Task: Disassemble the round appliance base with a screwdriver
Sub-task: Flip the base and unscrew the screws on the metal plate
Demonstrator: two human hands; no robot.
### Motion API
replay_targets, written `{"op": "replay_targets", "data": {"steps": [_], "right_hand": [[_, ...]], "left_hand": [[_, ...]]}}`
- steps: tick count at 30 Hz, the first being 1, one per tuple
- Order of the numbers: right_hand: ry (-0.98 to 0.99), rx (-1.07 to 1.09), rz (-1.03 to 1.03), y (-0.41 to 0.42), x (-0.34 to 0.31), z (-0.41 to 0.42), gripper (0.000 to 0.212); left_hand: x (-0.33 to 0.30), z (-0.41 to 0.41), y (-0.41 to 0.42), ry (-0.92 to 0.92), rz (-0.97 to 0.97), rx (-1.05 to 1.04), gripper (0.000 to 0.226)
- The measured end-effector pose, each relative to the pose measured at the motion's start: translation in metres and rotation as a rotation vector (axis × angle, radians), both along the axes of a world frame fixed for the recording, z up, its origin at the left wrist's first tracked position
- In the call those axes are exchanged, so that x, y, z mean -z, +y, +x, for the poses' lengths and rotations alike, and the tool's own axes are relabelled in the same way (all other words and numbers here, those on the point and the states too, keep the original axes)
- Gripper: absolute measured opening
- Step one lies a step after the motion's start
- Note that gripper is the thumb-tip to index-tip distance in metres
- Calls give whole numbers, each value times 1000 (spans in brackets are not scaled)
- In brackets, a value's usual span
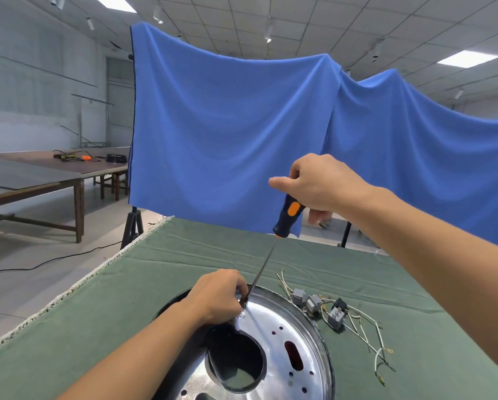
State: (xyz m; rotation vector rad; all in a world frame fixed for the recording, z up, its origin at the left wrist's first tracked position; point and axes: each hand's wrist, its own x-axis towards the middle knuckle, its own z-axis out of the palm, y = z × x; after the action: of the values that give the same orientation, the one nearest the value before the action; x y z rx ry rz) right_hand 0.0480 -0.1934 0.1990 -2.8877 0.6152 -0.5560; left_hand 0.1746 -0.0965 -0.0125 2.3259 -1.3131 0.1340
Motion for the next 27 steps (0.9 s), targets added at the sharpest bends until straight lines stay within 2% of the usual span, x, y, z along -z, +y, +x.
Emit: {"op": "replay_targets", "data": {"steps": [2, 4, 6, 9, 10, 12, 14, 16, 19, 23, 27], "right_hand": [[18, -79, 98, 3, -4, 2, 21], [94, -126, 173, 7, -11, 1, 27], [105, -112, 128, 8, -9, 1, 22], [-1, -65, 27, 9, -1, 5, 33], [-29, -75, 14, 8, 0, 7, 29], [-25, -113, 70, 8, -1, 8, 14], [26, -134, 135, 8, -6, 6, 16], [36, -114, 115, 8, -4, 5, 21], [-67, -81, 1, 5, 3, 4, 27], [-238, -133, -99, -5, 14, 1, 7], [-294, -98, 24, -15, 24, -3, 17]], "left_hand": [[0, 0, 0, -2, 4, 6, 23], [-1, 0, 0, -4, 2, 8, 23], [-1, 0, -1, -3, 7, 10, 23], [1, 2, -1, 2, 13, 7, 23], [1, 2, -1, 1, 13, 7, 23], [2, 2, -2, 0, 11, 10, 22], [2, 2, -2, 0, 3, 7, 21], [2, 2, -2, -2, 2, 4, 20], [2, 2, -2, -2, 1, 1, 20], [3, 1, -1, -21, 0, 15, 18], [3, 1, -1, -14, -16, 6, 17]]}}
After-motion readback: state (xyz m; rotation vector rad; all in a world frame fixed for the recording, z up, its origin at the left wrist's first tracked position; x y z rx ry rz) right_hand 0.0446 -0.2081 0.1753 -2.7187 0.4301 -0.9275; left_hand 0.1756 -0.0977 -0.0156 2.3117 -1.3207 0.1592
